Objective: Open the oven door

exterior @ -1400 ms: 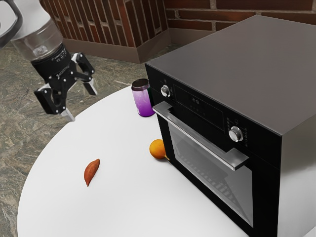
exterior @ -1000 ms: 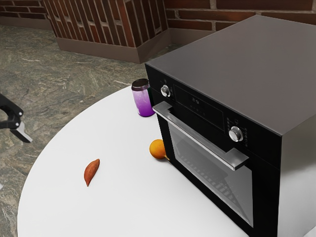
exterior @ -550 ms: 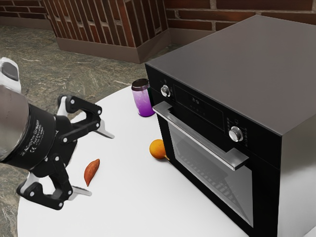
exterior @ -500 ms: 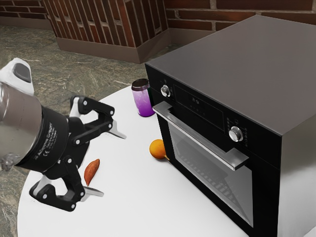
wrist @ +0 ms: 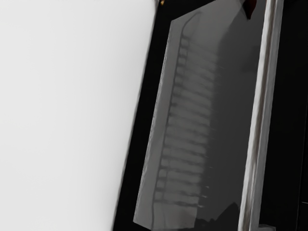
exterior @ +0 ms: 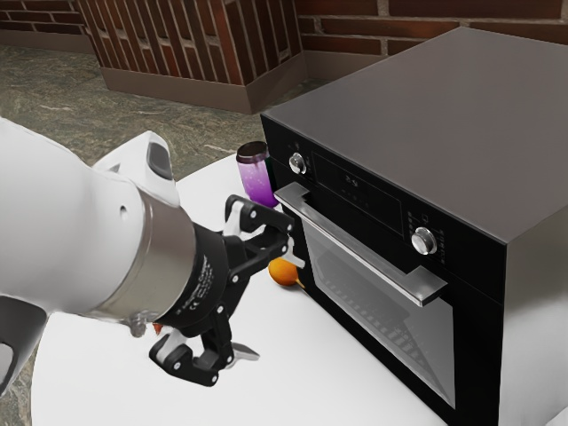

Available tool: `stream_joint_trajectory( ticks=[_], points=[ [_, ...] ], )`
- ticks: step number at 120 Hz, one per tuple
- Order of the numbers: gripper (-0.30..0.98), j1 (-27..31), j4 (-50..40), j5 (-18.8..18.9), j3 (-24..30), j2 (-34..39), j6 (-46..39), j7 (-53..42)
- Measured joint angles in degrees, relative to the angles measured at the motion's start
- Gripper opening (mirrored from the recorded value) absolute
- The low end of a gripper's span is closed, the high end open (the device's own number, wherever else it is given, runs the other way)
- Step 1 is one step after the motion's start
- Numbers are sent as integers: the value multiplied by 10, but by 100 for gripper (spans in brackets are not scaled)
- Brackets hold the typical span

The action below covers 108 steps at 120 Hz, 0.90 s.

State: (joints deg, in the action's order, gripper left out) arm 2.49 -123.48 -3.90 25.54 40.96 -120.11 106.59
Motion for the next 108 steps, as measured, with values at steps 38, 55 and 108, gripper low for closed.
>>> stream_joint_trajectory(
  ticks=[38,55,108],
  points=[
    [68,105,16,-11,18,-42,-18,-72],
    [68,137,30,-20,19,-57,-20,-105],
    [68,139,34,-15,23,-105,-42,-172]
  ],
)
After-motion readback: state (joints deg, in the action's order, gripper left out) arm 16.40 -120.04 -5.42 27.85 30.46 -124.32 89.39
